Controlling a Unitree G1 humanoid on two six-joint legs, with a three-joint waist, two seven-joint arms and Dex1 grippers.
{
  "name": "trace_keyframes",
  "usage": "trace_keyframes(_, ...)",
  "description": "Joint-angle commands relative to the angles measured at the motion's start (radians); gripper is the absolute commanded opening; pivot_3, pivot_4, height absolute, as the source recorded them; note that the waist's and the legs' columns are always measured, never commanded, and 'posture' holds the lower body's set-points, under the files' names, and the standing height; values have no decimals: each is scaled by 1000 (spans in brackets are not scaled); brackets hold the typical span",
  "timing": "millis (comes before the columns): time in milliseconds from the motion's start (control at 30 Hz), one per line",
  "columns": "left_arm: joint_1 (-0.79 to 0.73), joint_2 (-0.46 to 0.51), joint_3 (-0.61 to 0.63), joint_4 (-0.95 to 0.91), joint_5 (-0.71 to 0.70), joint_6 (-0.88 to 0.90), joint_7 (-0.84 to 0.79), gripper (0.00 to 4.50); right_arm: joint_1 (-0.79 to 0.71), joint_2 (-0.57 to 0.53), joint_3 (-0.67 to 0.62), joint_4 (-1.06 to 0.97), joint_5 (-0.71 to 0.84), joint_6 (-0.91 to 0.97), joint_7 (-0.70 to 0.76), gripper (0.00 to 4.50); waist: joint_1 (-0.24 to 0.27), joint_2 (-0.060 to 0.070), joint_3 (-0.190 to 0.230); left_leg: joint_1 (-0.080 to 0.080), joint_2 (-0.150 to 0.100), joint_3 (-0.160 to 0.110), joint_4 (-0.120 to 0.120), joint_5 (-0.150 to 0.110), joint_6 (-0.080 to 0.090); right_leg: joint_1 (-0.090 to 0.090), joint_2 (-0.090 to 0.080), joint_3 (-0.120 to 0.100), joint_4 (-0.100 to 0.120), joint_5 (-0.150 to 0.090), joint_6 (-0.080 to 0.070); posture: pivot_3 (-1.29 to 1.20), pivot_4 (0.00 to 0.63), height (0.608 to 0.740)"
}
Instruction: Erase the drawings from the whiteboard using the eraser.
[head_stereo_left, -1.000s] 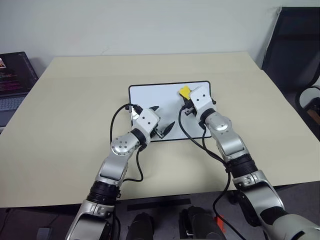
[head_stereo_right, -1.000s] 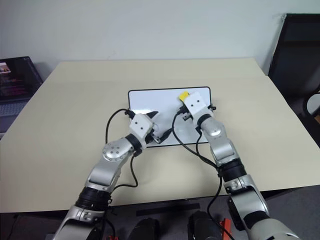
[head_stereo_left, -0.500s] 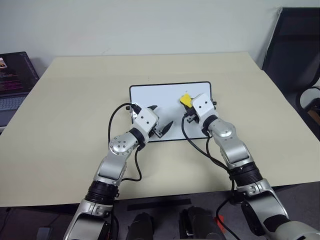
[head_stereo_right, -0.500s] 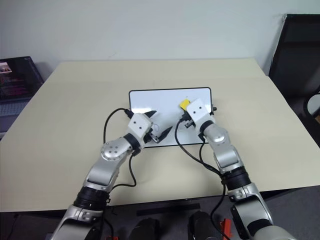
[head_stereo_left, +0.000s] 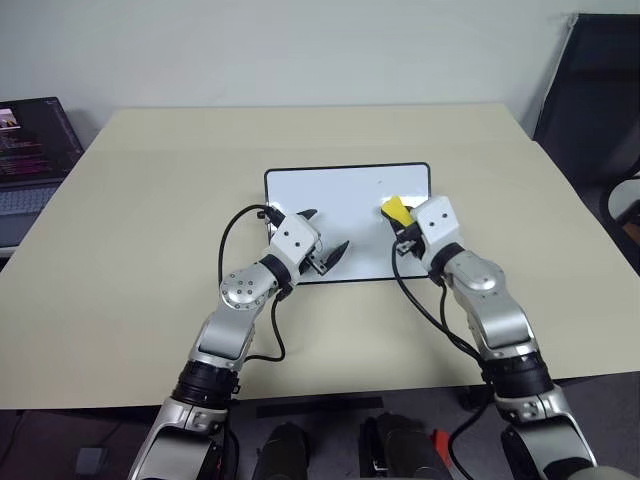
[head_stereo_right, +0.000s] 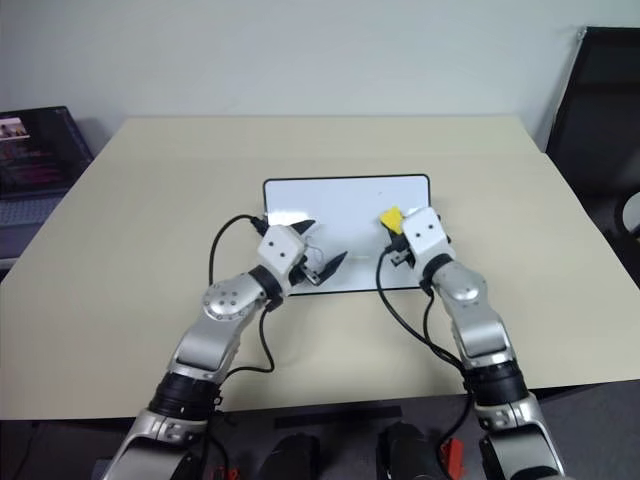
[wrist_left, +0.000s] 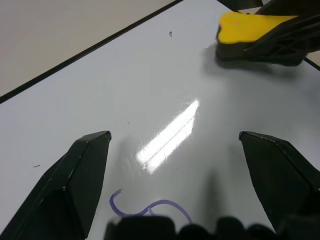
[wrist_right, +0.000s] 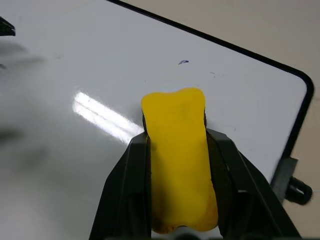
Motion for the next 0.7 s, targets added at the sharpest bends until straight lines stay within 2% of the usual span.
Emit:
trace_keyframes(33,69,-21,15,-130,-9,64,41,4500,13,-21,-7,-88,34,-7,42,1170,-4,0,0,1,0,0,0,0,0,0,0,0,0,0,0,0,150,740)
trace_keyframes(367,275,-12,39,-299,75,194,160,4500,-17,10,34,-56,35,-45,40,1170,-2,0,1,2,0,-1,1,0,0,0,0,0,2,0,0,0,150,740)
trace_keyframes(700,346,-26,51,-327,83,209,207,4500,-57,47,89,-10,35,-101,62,1170,2,0,1,1,0,0,1,0,0,0,0,0,1,0,0,0,150,740)
